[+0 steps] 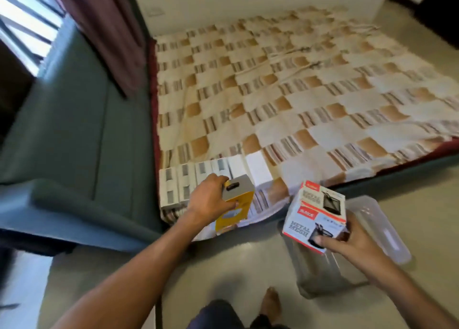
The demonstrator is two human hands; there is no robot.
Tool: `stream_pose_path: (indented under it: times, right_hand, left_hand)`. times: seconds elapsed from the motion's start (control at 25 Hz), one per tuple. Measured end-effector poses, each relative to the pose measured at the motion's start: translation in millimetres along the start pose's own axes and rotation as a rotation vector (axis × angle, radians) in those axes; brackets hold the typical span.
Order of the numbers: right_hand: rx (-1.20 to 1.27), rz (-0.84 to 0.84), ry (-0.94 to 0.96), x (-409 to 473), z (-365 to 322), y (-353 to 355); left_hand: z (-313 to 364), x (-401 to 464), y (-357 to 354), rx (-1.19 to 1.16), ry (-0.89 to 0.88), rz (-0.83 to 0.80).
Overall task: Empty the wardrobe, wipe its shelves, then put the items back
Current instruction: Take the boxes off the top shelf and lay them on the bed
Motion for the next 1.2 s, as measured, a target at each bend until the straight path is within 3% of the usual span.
stream_pose_path:
  times: [0.4,0.64,0.88,1.2]
  right_hand:
    - [-0.234,-0.228,0.063,239.0,-81.8,-154.9]
    - [-0.294,-0.206,0.025,388.8,-89.8,-256.6]
    - [-0.356,-0.231,0.012,522.0,-52.5,-358.6]
    - [-0.503,-0.381,0.003,565.5,9.5,-432.3]
  left_hand:
    - [-196.6,134.9,64.4,-0.072,0.408,0.142]
    - [-308.9,252.7,35.0,-0.158,0.483,0.073]
    - [-393.0,324.9,-25.2,-0.154,0.492,0.033]
    - [-433.8,336.9,-75.4,-0.055,0.409,-0.055]
Point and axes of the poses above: each hand's wrist, its own x-axis towards the middle knuckle, its own y-axis out of the back of the hand, z = x × y, the point moved 9 cm from there along x, towards the middle knuckle, and after that the axes turned 5 degrees about x, right-handed, at the moved point
